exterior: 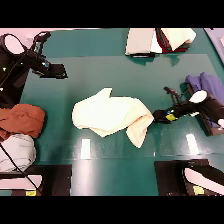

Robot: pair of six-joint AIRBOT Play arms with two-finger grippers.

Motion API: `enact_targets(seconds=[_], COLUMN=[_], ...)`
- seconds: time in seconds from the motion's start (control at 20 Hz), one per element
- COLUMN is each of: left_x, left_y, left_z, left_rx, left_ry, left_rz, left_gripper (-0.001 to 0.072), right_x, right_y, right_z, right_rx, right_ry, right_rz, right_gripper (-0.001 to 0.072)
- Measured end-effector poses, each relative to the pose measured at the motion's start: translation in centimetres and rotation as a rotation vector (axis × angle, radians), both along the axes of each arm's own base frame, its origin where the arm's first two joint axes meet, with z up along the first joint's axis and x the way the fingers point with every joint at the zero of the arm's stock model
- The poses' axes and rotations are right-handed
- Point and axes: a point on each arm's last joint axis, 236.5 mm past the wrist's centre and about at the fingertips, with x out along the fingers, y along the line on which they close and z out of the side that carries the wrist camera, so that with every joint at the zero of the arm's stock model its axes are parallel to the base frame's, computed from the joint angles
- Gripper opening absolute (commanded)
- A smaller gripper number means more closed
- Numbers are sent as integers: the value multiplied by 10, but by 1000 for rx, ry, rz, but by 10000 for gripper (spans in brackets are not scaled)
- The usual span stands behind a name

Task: Fold the shirts.

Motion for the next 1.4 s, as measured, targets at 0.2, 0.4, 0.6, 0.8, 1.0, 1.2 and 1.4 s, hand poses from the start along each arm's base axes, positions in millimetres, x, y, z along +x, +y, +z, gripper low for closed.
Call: enact_targets(seconds=[0.2, 0.4, 0.6, 0.8, 1.0, 1.2, 1.4], left_x=[-3, -9, -34, -74, -107, -118, -102], left_y=[1, 2, 3, 1, -13, -23, -26], left_z=[-2, -13, -58, -118, -161, -174, -154], left_rx=[5, 14, 21, 3, -72, -126, -135], left_ry=[11, 44, 165, 318, 411, 433, 356], left_rz=[-10, -21, -25, -16, -4, 4, -13], left_gripper=[614, 614, 614, 614, 586, 23, 22], right_x=[-3, 10, 26, 37, 40, 40, 50], right_y=[19, 22, 16, 7, 4, 4, 4], right_z=[-19, -19, 4, 27, 38, 42, 59], right_rx=[-3, -28, -28, -24, -20, -18, -19], right_ry=[21, -58, -167, -249, -286, -294, -331], right_rz=[37, 44, 6, -34, -47, -49, -34], right_gripper=[27, 17, 17, 16, 17, 16, 16])
